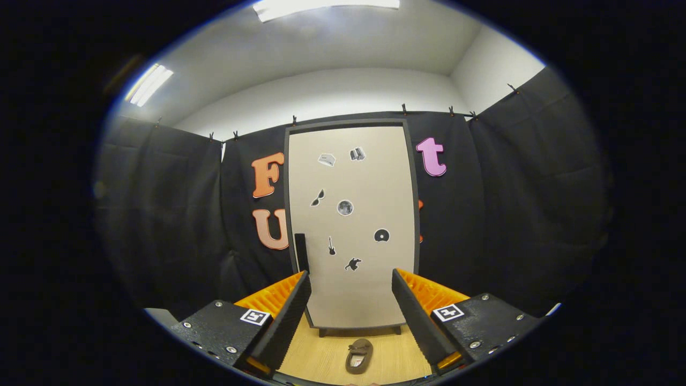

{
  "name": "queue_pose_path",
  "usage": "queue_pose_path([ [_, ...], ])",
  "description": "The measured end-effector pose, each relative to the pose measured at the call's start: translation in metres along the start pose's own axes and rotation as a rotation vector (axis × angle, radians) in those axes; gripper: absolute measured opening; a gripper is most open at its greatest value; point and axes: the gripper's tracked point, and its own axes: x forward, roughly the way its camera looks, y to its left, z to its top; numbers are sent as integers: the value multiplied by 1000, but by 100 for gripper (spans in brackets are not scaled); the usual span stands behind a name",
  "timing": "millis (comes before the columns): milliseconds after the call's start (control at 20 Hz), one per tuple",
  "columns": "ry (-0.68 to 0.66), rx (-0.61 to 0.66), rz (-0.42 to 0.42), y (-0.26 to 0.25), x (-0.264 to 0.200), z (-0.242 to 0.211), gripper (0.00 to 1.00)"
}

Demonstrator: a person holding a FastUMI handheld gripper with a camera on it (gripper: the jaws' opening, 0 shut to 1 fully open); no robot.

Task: Open the shoe cabinet door, grab the shoes and put them into the shoe cabinet, then close the shoe cabinet door.

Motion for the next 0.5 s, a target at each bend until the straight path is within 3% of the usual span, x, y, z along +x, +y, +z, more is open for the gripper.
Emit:
queue_pose_path([
  [500, -25, 22, 8, 50, 44, -4, 95],
])
